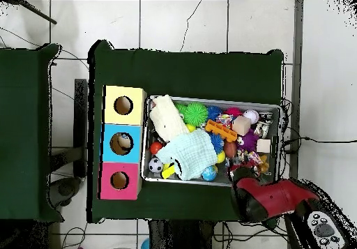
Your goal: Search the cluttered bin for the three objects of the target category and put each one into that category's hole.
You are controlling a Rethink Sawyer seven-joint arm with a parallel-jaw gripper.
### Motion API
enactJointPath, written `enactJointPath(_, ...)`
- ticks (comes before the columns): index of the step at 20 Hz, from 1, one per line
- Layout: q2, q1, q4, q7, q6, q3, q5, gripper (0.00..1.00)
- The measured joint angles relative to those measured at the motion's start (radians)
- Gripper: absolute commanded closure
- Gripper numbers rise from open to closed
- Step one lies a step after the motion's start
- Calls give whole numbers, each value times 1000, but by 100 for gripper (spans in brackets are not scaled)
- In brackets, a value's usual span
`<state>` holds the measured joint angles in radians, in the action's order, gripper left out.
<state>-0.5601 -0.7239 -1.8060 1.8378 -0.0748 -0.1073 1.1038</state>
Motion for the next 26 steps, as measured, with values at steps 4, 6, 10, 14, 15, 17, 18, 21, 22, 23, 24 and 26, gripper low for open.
enactJointPath(4, 0, -2, -9, 0, 0, -3, 0, 0)
enactJointPath(6, -1, -3, -20, 0, 0, -5, 0, 0)
enactJointPath(10, -1, -1, -30, 0, 0, -6, 0, 0)
enactJointPath(14, -1, 5, -30, 0, 0, -6, 0, 0)
enactJointPath(15, -1, 7, -30, 0, 0, -6, 0, 0)
enactJointPath(17, -1, 11, -30, 0, 0, -6, 0, 0)
enactJointPath(18, -1, 13, -30, 0, 0, -6, 0, 0)
enactJointPath(21, -1, 21, -30, 0, 0, -6, 0, 0)
enactJointPath(22, -1, 22, -30, 0, 0, -6, 0, 0)
enactJointPath(23, -1, 24, -30, 0, 0, -6, -1, 0)
enactJointPath(24, -1, 25, -30, 0, 0, -7, -1, 0)
enactJointPath(26, -1, 25, -30, 0, 0, -7, -1, 0)
